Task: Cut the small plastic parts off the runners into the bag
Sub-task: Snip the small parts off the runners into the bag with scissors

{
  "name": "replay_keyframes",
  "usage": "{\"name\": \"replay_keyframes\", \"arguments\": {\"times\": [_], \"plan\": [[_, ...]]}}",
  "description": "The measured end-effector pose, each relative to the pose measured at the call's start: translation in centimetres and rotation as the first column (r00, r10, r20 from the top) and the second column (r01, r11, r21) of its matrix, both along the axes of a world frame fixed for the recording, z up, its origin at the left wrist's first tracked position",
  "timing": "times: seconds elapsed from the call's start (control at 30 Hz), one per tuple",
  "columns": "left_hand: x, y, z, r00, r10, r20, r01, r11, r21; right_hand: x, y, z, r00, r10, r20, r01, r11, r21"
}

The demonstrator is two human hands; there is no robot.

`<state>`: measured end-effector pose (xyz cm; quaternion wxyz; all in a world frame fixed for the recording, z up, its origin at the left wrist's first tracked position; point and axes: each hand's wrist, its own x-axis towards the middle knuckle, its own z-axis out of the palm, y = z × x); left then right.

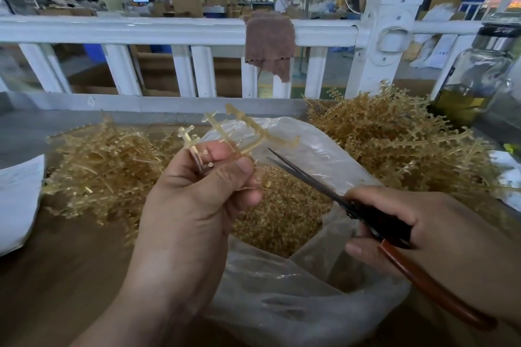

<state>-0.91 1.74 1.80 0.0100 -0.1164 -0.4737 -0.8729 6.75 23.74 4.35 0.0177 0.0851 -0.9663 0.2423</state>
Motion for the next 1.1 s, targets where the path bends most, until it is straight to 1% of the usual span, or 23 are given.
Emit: {"name": "replay_keyframes", "arguments": {"times": [0.17, 0.3, 0.53, 0.7, 0.8, 0.93, 1.1], "plan": [[0.2, -0.2, -0.1, 0.999, 0.045, -0.008, -0.046, 0.998, -0.036, 0.1, -0.1, 0.0, 0.999, 0.006, 0.032, -0.009, 0.998, 0.07], [0.2, -0.3, -0.2, 0.998, 0.056, -0.005, -0.056, 0.997, -0.062, 0.1, -0.2, -0.2, 1.0, -0.007, 0.015, 0.006, 0.996, 0.094], [-0.1, -0.1, -0.7, 0.997, 0.076, -0.001, -0.076, 0.996, -0.053, -0.1, -0.1, -0.3, 0.999, -0.005, 0.043, 0.001, 0.997, 0.074], [-0.1, 0.0, -0.8, 0.989, 0.136, -0.057, -0.141, 0.985, -0.097, -0.3, 0.0, -0.5, 0.999, -0.02, 0.03, 0.017, 0.997, 0.077], [-0.2, -0.1, -0.8, 0.985, 0.152, -0.084, -0.162, 0.979, -0.123, -0.4, 0.1, -0.5, 0.999, -0.049, 0.002, 0.049, 0.998, 0.05], [-0.3, 0.0, -0.9, 0.981, 0.168, -0.099, -0.181, 0.974, -0.139, -0.2, -0.1, -0.5, 0.999, -0.02, 0.026, 0.018, 0.999, 0.05], [-0.2, 0.1, -1.1, 0.98, 0.171, -0.104, -0.185, 0.973, -0.139, -0.2, -0.5, -0.8, 1.0, 0.0, -0.003, 0.001, 0.999, 0.046]]}}
